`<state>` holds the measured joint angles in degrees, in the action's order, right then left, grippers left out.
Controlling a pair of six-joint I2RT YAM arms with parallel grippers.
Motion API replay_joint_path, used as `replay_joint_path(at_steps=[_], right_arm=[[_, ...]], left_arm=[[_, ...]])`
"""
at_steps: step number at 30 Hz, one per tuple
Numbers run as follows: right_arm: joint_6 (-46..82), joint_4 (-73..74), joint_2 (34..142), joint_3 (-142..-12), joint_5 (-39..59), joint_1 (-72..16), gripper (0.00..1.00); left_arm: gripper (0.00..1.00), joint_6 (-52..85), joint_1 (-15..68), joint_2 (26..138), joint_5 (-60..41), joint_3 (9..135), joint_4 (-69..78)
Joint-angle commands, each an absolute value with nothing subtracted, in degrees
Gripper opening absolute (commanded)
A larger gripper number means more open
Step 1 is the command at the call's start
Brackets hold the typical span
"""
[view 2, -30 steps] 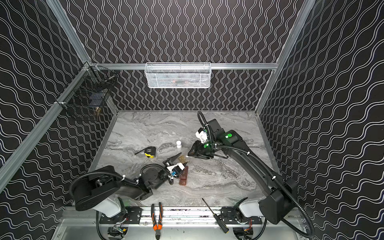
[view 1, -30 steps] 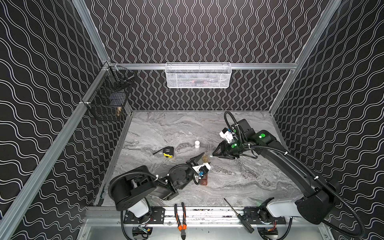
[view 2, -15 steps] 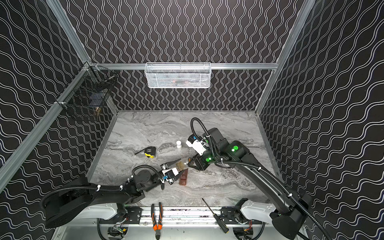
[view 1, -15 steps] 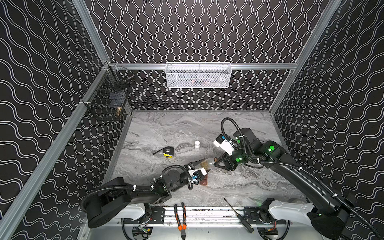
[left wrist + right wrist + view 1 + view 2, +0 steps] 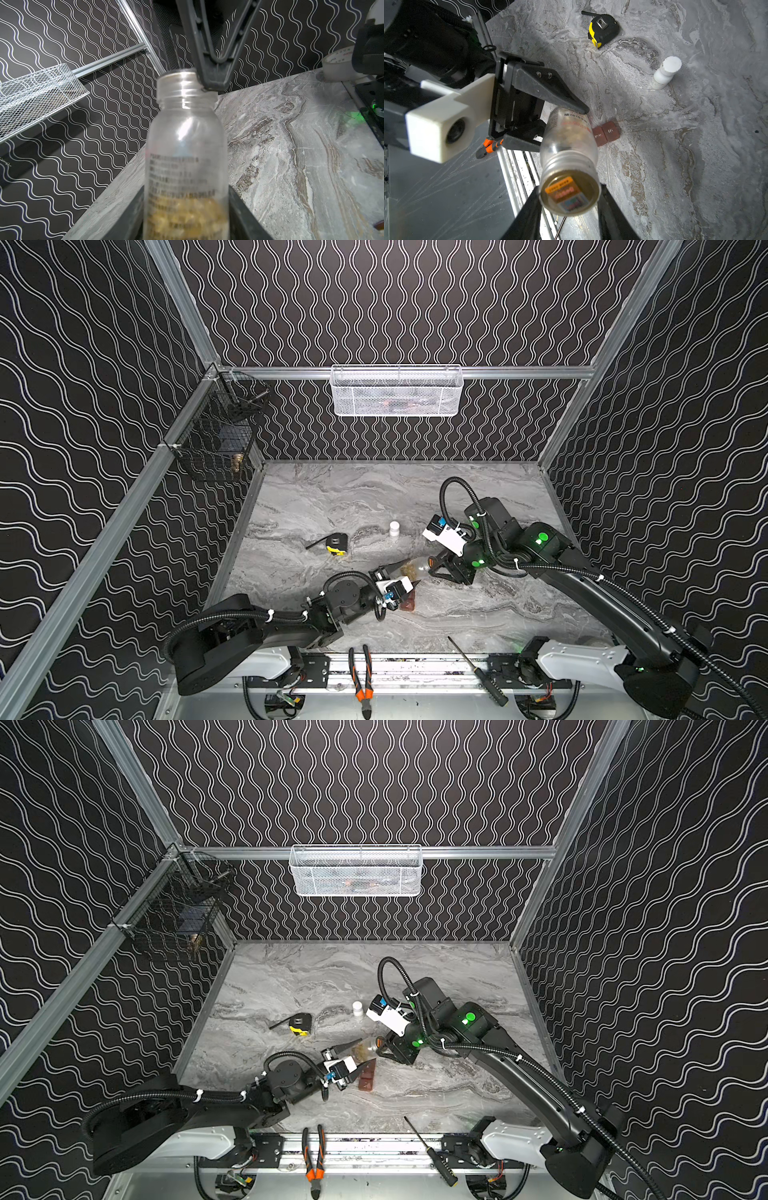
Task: Sort the pills into containers
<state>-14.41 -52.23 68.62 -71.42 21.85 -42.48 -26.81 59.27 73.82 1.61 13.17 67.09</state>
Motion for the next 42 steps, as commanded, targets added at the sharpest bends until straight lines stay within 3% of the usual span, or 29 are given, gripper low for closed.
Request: replay_joint_path(at_steps=[1, 18, 42], right_arm=[[-16.2, -51.6, 68.9, -72.1, 21.9, -42.6, 0.35], [-17.3, -53.0, 69.2, -71.8, 21.5, -42.7, 0.46], [-13.4, -52.2, 68.7, -73.2, 19.3, -42.6, 0.78]], left_arm=[[0.0, -27.6, 59.3, 74.3, 1.2, 13.7, 67.6], [0.0, -28.0, 59.3, 75.7, 1.2, 14.8, 68.9], [0.0, -27.6, 59.3, 77.7, 1.4, 15.0, 71.4]])
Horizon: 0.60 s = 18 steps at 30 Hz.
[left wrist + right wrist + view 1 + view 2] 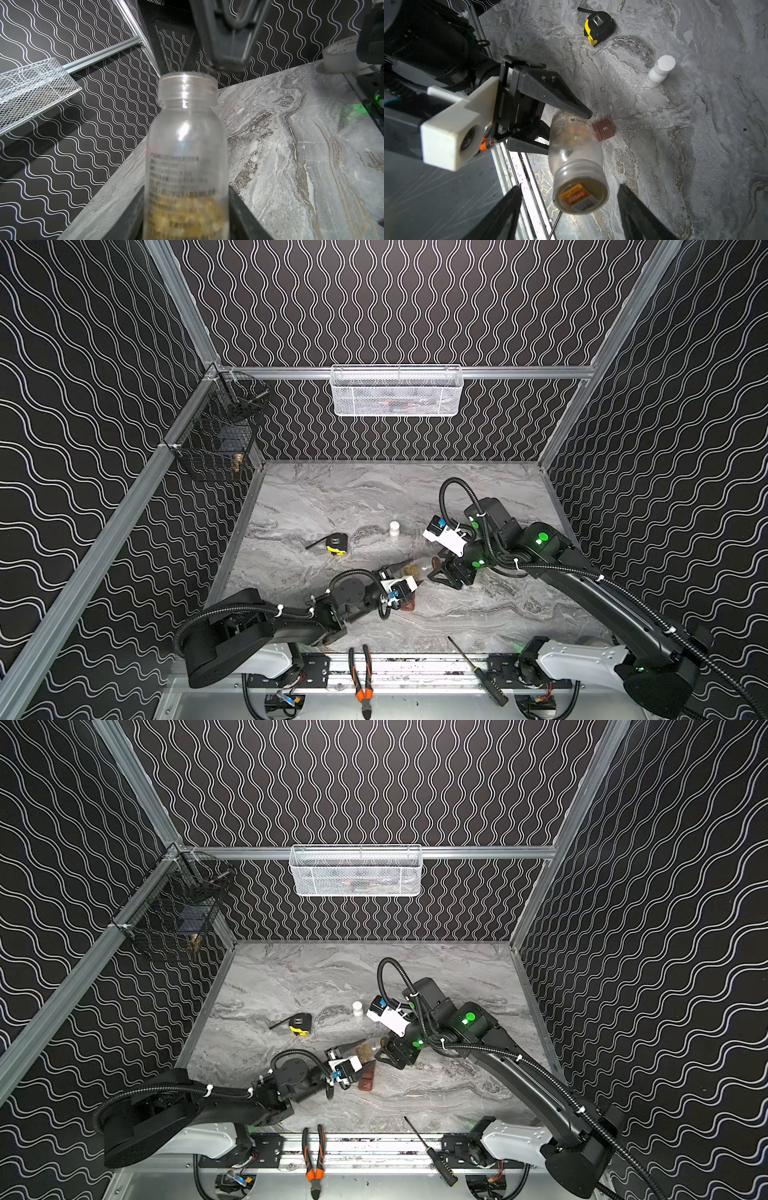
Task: Sort the pills into containers
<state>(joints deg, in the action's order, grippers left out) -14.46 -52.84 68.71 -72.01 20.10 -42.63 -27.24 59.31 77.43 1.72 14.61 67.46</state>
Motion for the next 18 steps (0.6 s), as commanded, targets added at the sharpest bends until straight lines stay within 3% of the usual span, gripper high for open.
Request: replay_joint_path(at_steps=[1, 11, 18], right_arm=[[-12.5, -52.2, 68.6, -73.8, 19.1, -42.5, 0.78], [12.9, -53.5, 71.5, -81.8, 20.9, -33.0, 0.76], [31.1, -40.0, 64.3, -68.2, 23.0, -32.8, 0.74]], left_arm=[[0.0, -27.7, 59.3, 77.9, 1.6, 15.0, 71.6], [0.0, -31.1, 59.3, 83.2, 9.6, 14.5, 80.9], [0.0, -34.2, 59.3, 89.4, 15.3, 15.8, 88.6]])
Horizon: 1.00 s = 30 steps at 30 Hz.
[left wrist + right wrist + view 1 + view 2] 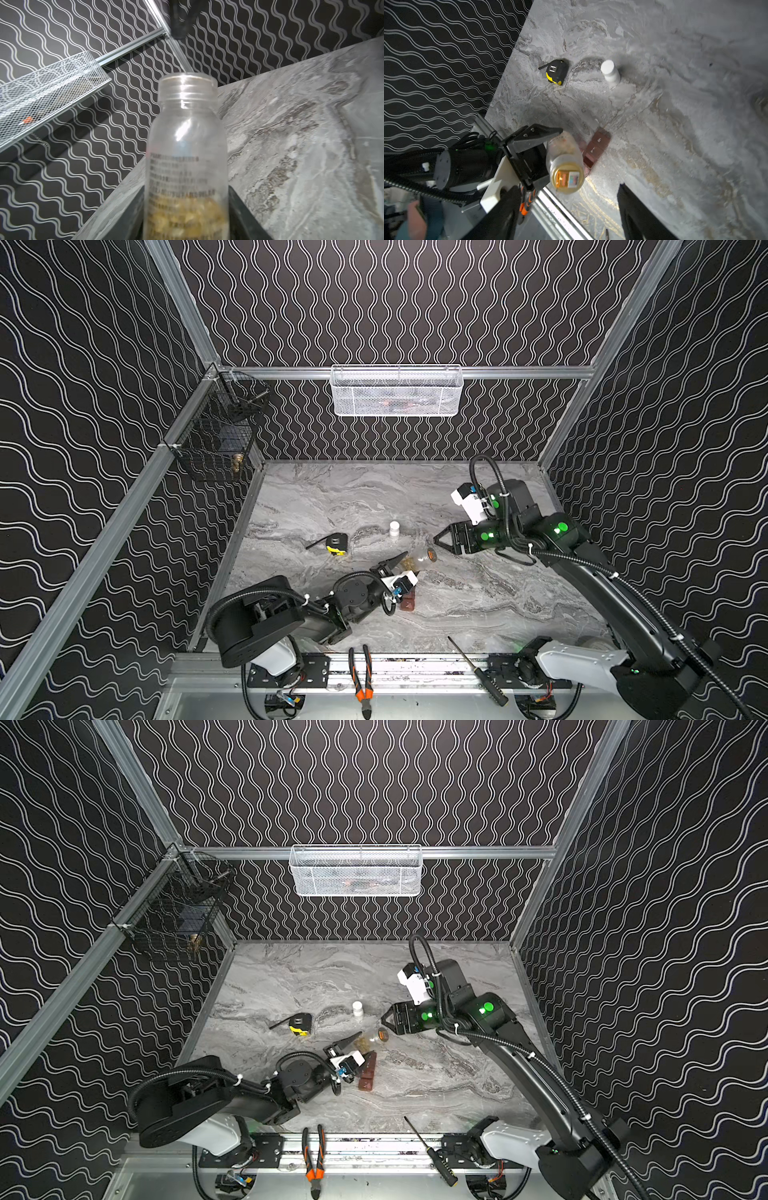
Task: Sort the pills into containers
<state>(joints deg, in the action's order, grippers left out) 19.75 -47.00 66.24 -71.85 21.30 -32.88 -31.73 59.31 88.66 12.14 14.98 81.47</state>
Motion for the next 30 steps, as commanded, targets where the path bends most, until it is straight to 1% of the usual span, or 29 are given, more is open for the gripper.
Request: replay_joint_path(at_steps=[1, 3, 10, 18, 24, 30], right_arm=[[32.4, -39.0, 63.9, -66.9, 22.9, -32.8, 0.74], [34.4, -37.4, 63.5, -64.7, 24.1, -32.8, 0.75], [38.3, -33.7, 64.4, -63.0, 26.6, -32.9, 0.76], [39.7, -32.8, 66.2, -62.9, 26.3, -33.6, 0.72], [40.3, -32.4, 67.7, -62.8, 25.6, -35.5, 0.66], [40.6, -32.3, 68.0, -62.7, 24.8, -35.8, 0.54]], left_arm=[[0.0, -34.4, 59.3, 89.7, 15.3, 16.0, 88.6], [0.0, -34.9, 59.3, 90.2, 15.3, 16.6, 88.6], [0.0, -35.1, 59.4, 91.2, 14.7, 17.3, 88.6], [0.0, -35.2, 59.5, 91.3, 14.7, 17.5, 88.6], [0.0, -35.4, 59.8, 91.6, 14.7, 17.6, 88.6], [0.0, -35.4, 59.9, 91.7, 14.8, 17.6, 88.6]])
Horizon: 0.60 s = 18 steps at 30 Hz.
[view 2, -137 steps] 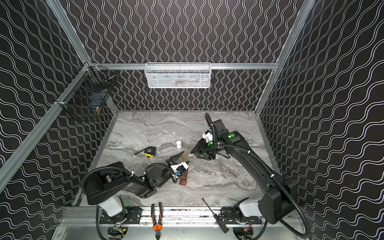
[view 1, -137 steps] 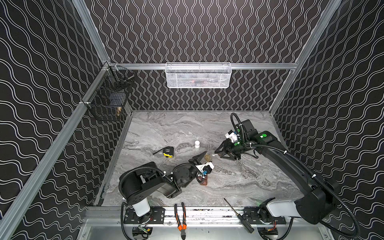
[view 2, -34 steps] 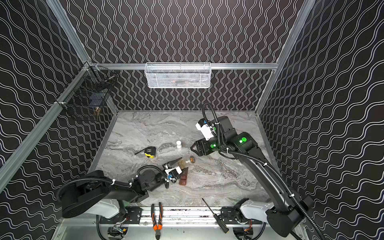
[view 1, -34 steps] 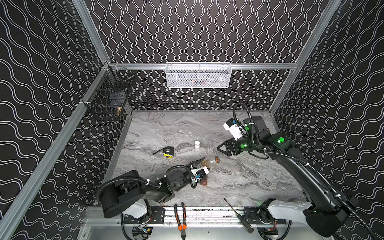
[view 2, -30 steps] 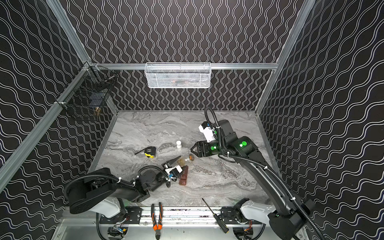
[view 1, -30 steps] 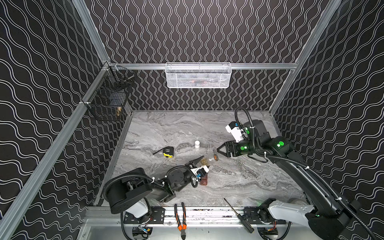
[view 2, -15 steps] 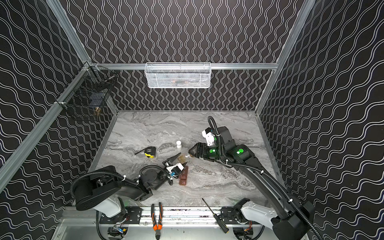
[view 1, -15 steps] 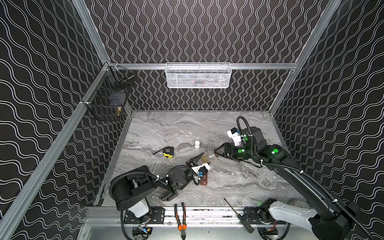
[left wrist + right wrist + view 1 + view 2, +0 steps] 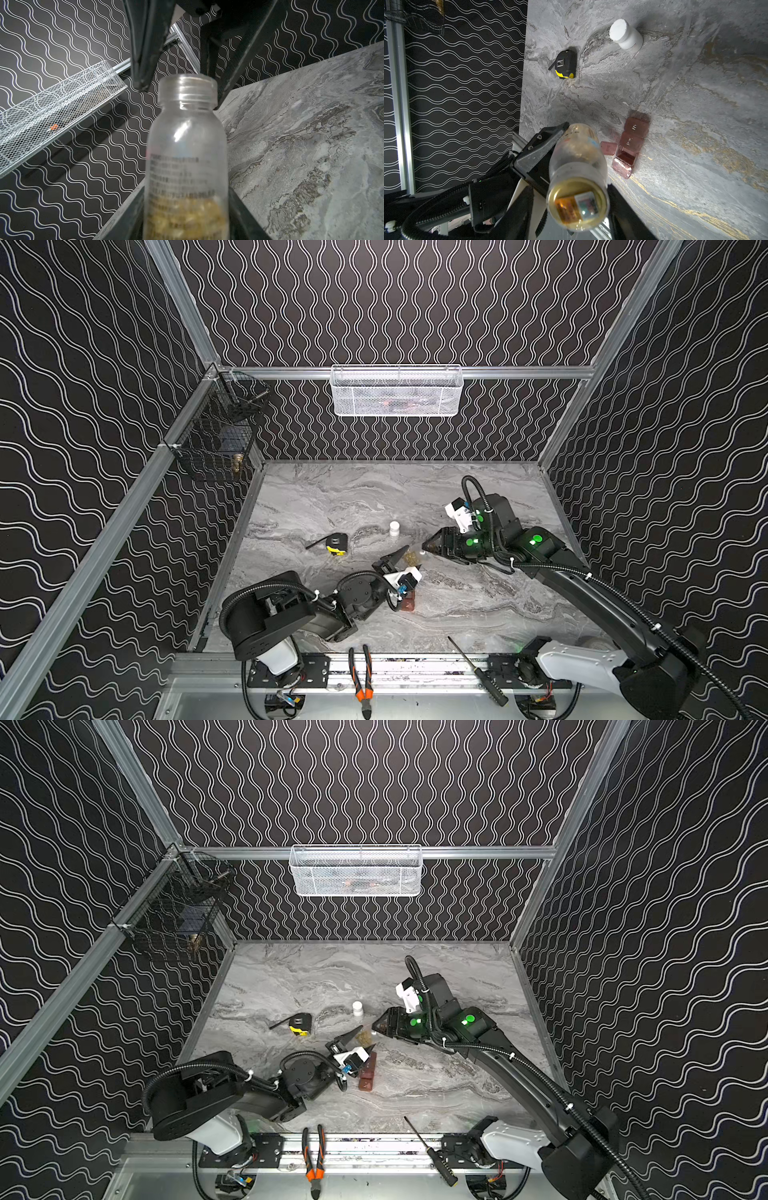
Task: Sort the pills into containers
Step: 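Twist the gold cap further and lift it off the bottle with the right gripper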
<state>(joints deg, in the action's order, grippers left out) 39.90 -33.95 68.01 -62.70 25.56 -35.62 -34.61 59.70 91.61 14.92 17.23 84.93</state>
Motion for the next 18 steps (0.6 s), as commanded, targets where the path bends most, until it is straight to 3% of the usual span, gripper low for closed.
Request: replay_joint_path(at_steps=[1, 10, 18], right_arm=[[40.5, -32.3, 68.1, -62.7, 24.7, -35.8, 0.51], [39.9, -33.6, 68.6, -63.0, 23.4, -35.8, 0.4], [39.5, -34.1, 68.9, -63.5, 23.0, -35.9, 0.46]], left_arm=[[0.0, -35.5, 59.8, 91.7, 14.8, 17.6, 88.6], [0.0, -35.3, 59.9, 91.7, 14.6, 17.4, 88.6], [0.0, -35.5, 60.1, 91.6, 14.5, 17.3, 88.6]])
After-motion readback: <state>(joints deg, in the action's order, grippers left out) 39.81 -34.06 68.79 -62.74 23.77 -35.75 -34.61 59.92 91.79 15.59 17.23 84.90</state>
